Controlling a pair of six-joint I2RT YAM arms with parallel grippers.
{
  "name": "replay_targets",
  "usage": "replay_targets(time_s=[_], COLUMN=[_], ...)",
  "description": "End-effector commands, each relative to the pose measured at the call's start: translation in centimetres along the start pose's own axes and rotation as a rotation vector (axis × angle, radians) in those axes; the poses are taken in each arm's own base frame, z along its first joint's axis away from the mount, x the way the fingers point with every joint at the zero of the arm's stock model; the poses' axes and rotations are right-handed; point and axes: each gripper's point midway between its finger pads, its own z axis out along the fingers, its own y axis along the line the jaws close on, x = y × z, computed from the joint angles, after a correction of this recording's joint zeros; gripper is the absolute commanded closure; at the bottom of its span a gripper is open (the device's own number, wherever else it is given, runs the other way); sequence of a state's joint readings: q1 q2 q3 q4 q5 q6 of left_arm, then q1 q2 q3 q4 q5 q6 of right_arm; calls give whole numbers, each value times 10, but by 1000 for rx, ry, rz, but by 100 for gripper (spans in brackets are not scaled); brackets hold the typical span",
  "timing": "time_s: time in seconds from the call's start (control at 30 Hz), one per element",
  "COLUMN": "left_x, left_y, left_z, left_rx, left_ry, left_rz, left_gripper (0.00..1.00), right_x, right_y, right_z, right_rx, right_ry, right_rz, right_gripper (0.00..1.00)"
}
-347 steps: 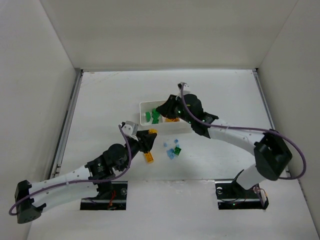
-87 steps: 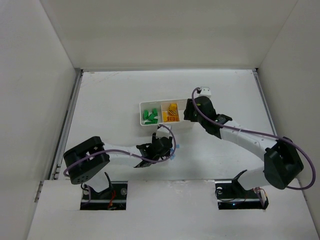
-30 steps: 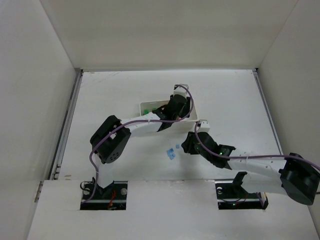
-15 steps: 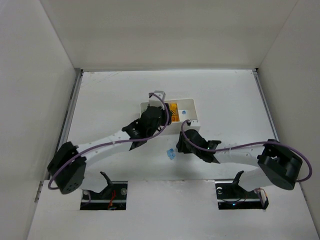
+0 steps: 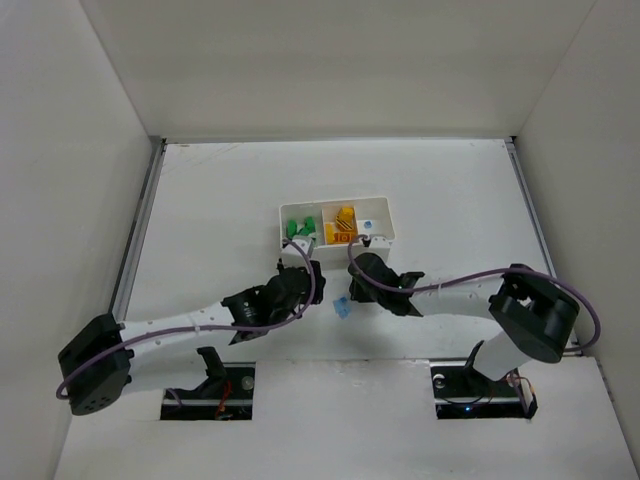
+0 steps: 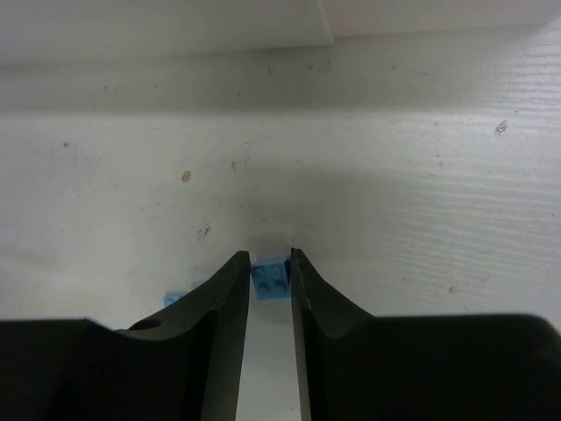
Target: Sort the legos into containers by color
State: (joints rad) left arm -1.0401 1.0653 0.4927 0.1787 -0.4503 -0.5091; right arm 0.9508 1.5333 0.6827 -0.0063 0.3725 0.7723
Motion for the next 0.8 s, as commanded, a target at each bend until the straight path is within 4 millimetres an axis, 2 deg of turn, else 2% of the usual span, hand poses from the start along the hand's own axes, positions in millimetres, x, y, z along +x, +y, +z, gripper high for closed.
replay_targets(time_s=[0.0,0.07,0.2,0.33,0.43,0.57,0.67,0.77], left_x=[5,12,23,35,37,40,43,46], left_y=[-11,-19,-32,-44,-55,-60,-59,-59], left_z=[-1,0,3,5,6,10,16,22], left_rx=[24,47,85,125,154,155,143,140], left_ry=[-9,1,17,35,35,35,44,48], left_rz=[-2,22,51,65,80,115,130,135], left_gripper=[61,59,57,55,54,54,54,54], right_x=[-10,-11,-10,-25,-53,-100,-144,-175], right_y=[3,2,0,11,22,19,1,-10], right_z=[-3,-5,-8,-22,-45,-72,-76,-66], right_rx=[35,43,54,9,-57,-91,-59,-29], right_ry=[-28,-31,-21,-63,-129,-228,-309,-355], right_rz=[3,2,-6,13,28,43,59,62], right_gripper=[70,70,77,78,78,77,77,77])
